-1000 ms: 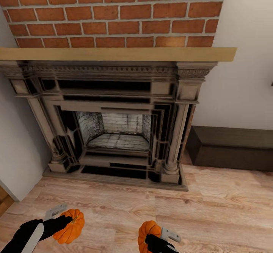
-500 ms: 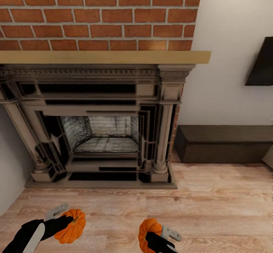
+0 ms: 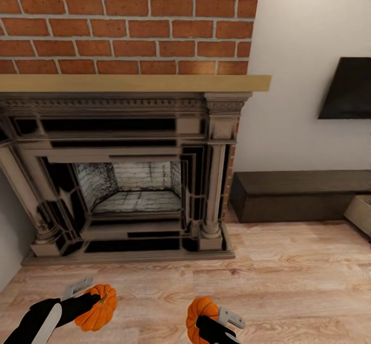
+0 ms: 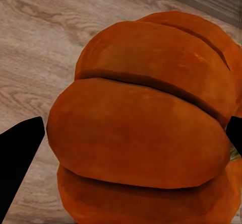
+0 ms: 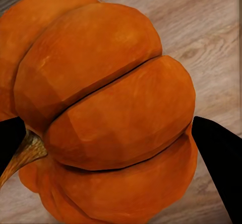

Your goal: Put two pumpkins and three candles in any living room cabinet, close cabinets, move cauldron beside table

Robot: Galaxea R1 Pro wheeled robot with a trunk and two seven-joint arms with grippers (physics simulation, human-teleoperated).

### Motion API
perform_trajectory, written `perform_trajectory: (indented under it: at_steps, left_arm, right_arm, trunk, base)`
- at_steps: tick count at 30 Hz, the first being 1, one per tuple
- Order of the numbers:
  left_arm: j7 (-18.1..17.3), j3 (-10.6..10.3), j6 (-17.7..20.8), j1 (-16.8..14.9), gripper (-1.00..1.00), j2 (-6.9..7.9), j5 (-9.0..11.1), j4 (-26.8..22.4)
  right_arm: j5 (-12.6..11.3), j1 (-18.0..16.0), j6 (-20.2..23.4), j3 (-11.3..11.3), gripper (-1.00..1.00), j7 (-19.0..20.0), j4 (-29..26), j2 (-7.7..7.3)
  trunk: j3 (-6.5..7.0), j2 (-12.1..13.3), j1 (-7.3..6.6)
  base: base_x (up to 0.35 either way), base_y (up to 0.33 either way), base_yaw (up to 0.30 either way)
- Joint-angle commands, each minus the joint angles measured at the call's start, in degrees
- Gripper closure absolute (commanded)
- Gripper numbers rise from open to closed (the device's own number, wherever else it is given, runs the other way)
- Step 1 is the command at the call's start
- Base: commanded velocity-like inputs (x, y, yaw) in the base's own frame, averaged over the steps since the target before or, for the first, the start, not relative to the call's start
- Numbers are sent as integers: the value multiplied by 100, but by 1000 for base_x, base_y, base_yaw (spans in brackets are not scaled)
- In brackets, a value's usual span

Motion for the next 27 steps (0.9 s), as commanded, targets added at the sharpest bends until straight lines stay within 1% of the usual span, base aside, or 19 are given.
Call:
perform_trajectory:
  at_steps: [1, 12, 18, 22, 24, 27]
  left_arm:
    - [31, 5, 30, -1, 100, -1, 50, -8]
    - [38, 5, 24, -1, 100, -4, 50, -8]
    - [38, 5, 21, -1, 100, -4, 46, -8]
    - [38, 5, 21, -1, 100, -4, 45, -8]
    - [38, 5, 21, -1, 100, -4, 45, -8]
    - [38, 5, 21, -1, 100, -4, 47, -8]
  right_arm:
    - [-17, -5, 25, 11, 100, -37, -8, -2]
    - [-12, -5, 10, -7, 100, -34, -16, -17]
    - [-16, -5, 8, -3, 100, -16, -11, -27]
    - [-6, -5, 8, 2, 100, 108, -8, -16]
    - [-5, -5, 8, -3, 100, 255, -1, -28]
    - [-8, -5, 8, -3, 100, 321, 3, -35]
  trunk:
    - [3, -3, 0]
    - [101, -3, 0]
    - [132, -3, 0]
    - [134, -3, 0]
    - [135, -3, 0]
    - [135, -3, 0]
  base:
    - [0, 0, -136]
    - [0, 0, -154]
    - [0, 0, -229]
    - [0, 0, -272]
    - [0, 0, -277]
    - [0, 0, -278]
